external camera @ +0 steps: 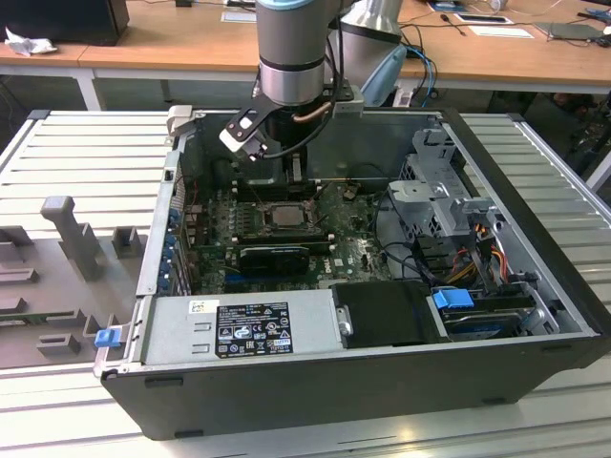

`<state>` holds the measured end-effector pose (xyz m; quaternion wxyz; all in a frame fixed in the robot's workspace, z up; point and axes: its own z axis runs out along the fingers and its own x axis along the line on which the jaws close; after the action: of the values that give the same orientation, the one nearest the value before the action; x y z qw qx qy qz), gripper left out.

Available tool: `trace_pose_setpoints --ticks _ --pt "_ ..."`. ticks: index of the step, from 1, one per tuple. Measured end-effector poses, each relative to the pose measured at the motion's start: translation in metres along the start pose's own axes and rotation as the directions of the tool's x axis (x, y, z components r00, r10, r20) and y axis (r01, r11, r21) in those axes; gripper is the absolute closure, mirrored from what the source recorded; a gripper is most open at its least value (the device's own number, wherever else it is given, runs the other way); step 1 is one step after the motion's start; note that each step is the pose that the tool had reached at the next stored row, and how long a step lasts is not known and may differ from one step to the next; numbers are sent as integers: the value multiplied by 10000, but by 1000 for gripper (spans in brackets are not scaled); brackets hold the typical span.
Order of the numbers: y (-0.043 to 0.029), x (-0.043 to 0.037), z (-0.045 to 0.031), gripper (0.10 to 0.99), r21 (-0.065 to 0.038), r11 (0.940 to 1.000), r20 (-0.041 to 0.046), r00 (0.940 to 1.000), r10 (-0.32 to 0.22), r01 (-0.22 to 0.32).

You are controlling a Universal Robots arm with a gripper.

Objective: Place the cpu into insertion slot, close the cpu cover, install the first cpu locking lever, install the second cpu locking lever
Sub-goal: 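Close the cpu cover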

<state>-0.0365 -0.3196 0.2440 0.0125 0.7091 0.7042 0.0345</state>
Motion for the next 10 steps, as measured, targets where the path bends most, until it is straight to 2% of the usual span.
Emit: trace_pose_setpoints --ticks 10 --pt "7 3 -98 980 0 10000 0 10000 0 0"
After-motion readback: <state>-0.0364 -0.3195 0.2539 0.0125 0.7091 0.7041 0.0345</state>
